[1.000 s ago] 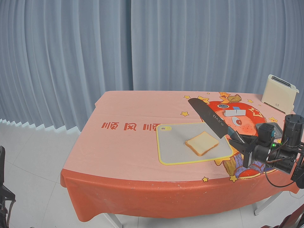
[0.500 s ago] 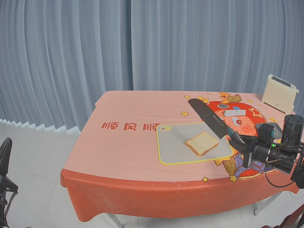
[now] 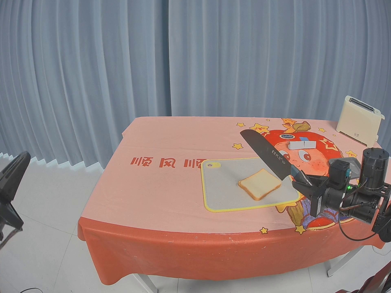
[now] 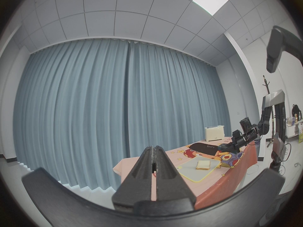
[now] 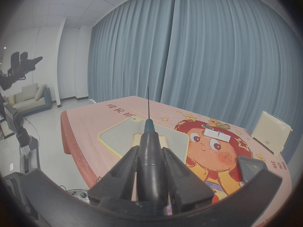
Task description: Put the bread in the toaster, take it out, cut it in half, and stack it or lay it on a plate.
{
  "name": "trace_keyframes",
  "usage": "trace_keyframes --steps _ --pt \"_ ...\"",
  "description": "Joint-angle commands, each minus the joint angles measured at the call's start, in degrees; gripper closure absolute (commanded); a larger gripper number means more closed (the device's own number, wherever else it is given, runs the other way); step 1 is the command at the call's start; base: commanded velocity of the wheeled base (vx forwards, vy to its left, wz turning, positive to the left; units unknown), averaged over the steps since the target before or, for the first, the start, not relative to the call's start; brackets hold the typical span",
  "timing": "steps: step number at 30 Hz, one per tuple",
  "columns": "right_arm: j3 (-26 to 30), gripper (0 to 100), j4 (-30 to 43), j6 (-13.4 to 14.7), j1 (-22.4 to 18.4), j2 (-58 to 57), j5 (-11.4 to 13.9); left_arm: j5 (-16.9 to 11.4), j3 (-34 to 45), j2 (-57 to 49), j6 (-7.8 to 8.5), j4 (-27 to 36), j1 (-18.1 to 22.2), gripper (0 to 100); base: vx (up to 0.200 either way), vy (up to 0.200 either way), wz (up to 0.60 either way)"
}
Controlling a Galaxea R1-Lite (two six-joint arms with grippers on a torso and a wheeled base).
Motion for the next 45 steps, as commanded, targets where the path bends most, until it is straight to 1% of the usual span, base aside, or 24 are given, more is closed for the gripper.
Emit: trace_keyframes --steps 1,3,7,8,10,12,17,20,21,22,23,24,25,27,29,35,37,39,41,44,45 --pt "0.2 100 -0.1 0.2 0.4 0.2 0.0 -5.0 -17.6 10.2 -0.07 11.8 -0.1 100 0.0 0.0 0.0" --pt "0.0 100 -0.1 0.3 0.6 0.6 0.0 -5.1 -21.1 12.2 -0.16 13.7 -0.2 100 0.0 0.0 0.0" --pt "0.3 100 -0.1 0.3 0.6 0.9 0.0 -4.9 -19.7 12.5 -1.65 13.4 -0.4 100 0.0 0.0 0.0" --pt "0.7 100 0.1 0.2 0.7 0.7 0.0 -4.9 -18.7 12.5 -1.74 13.5 -0.3 100 0.0 0.0 0.0" --pt "0.9 100 -0.1 0.2 0.7 0.7 0.0 -4.8 -17.0 12.3 -1.3 13.3 -0.3 100 0.0 0.0 0.0" --pt "1.0 100 -0.1 0.2 0.7 0.8 0.0 -4.9 -16.2 11.9 -1.65 13.3 -0.5 100 0.0 0.0 0.0" --pt "1.6 100 -0.1 0.2 2.2 0.5 0.0 -4.9 -16.4 12.4 -1.92 13.2 -0.4 100 0.0 0.0 0.0" --pt "1.6 100 -0.1 0.1 2.2 0.4 0.0 -5.4 -16.2 12.7 -2.09 13.2 -0.5 100 0.0 0.0 0.0" --pt "1.6 100 -0.1 0.1 2.3 0.5 0.0 -5.8 -16.2 13.1 -2.18 13.2 -0.5 100 0.0 0.0 0.0" --pt "1.7 100 -0.1 0.1 2.4 0.6 0.0 -6.4 -16.2 13.8 -2.53 13.2 -0.5 100 0.0 0.0 0.0" --pt "1.9 100 -0.1 0.0 2.6 0.7 -0.1 -7.0 -16.2 14.6 -3.23 13.2 -0.5 100 0.0 0.0 0.0" --pt "1.9 100 -0.1 0.0 2.7 0.7 -0.1 -7.1 -16.2 14.6 -3.32 13.2 -0.4 100 0.0 0.0 0.0" --pt "2.1 100 -0.1 0.0 3.3 0.9 -0.1 -7.9 -16.4 15.2 -4.46 12.7 -0.5 100 0.0 0.0 0.0" --pt "2.1 100 -0.1 0.0 3.8 1.0 -0.1 -9.0 -16.7 15.7 -5.78 10.7 -0.5 100 0.0 0.0 0.0" --pt "2.0 100 -0.2 0.0 3.9 1.0 -0.2 -9.9 -17.1 17.0 -6.31 8.5 -0.5 100 0.0 0.0 0.0" --pt "2.0 100 -0.1 0.2 3.8 0.7 -0.1 -11.1 -18.7 20.5 -6.4 5.3 -0.5 100 0.0 0.0 0.0" --pt "2.0 100 -0.2 0.2 3.6 0.9 -0.1 -12.6 -19.2 21.9 -6.49 3.8 -0.7 100 0.0 0.0 0.0" --pt "2.0 100 -0.1 0.2 3.5 1.0 -0.1 -15.1 -19.1 23.1 -6.49 1.4 -1.5 100 0.0 0.0 0.0" --pt "1.9 100 -0.1 0.3 3.6 1.0 0.0 -17.1 -19.3 24.3 -6.57 -0.1 -2.2 100 0.0 0.0 0.0" --pt "1.9 100 -0.1 0.4 3.3 1.1 0.0 -17.7 -19.2 27.0 -6.31 -1.5 -3.2 100 0.0 0.0 0.0" --pt "1.8 100 -0.2 0.4 3.1 1.2 -0.1 -17.7 -19.0 28.1 -5.78 -2.2 -3.7 100 0.0 0.0 0.0"
